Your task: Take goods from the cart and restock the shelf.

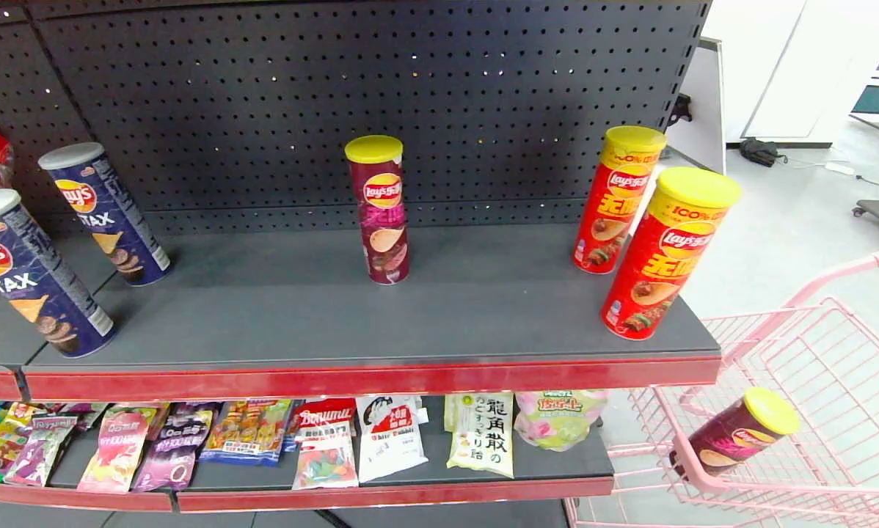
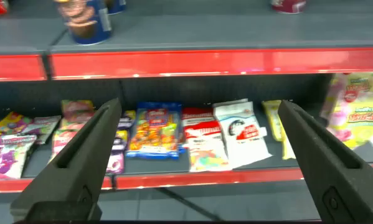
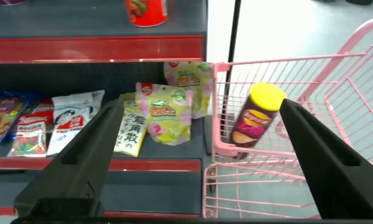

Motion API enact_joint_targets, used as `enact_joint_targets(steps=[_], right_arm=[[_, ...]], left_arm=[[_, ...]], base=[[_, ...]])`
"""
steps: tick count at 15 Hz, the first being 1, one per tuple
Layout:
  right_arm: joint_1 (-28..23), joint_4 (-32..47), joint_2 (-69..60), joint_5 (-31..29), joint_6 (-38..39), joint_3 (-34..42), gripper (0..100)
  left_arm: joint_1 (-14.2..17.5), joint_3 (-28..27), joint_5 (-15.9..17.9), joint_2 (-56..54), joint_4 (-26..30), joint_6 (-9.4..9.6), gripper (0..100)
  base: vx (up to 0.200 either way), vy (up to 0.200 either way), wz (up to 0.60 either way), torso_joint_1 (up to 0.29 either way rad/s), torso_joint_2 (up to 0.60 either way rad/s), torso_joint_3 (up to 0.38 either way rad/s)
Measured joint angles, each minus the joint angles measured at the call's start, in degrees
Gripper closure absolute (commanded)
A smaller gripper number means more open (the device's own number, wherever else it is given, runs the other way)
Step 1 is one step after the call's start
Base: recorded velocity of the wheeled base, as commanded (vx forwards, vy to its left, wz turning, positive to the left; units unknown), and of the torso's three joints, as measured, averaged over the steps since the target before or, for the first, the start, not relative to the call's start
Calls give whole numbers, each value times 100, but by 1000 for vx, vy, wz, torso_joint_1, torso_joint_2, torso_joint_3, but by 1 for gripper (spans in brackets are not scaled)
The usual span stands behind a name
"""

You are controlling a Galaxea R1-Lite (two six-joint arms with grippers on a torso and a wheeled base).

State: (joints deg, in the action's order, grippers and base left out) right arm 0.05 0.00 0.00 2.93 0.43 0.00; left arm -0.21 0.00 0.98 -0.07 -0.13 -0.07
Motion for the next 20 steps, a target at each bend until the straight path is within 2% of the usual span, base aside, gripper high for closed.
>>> enact_joint_targets(steps=[3,12,18,20], right_arm=[[5,2,0,-13,-2,0,0],[2,2,0,-13,1,0,0],[0,0,0,-13,-5,0,0],[6,0,0,-13,-5,0,0]], left_arm=[[5,0,2,0,-2,0,0],[-1,0,0,0,-2,0,0],[-4,0,-2,0,0,0,0],[0,0,-2,0,-2,-2,0]], base=[[0,0,0,0,0,0],[0,0,-600,5,1,3],[0,0,0,0,0,0],[-200,0,0,2,5,2]])
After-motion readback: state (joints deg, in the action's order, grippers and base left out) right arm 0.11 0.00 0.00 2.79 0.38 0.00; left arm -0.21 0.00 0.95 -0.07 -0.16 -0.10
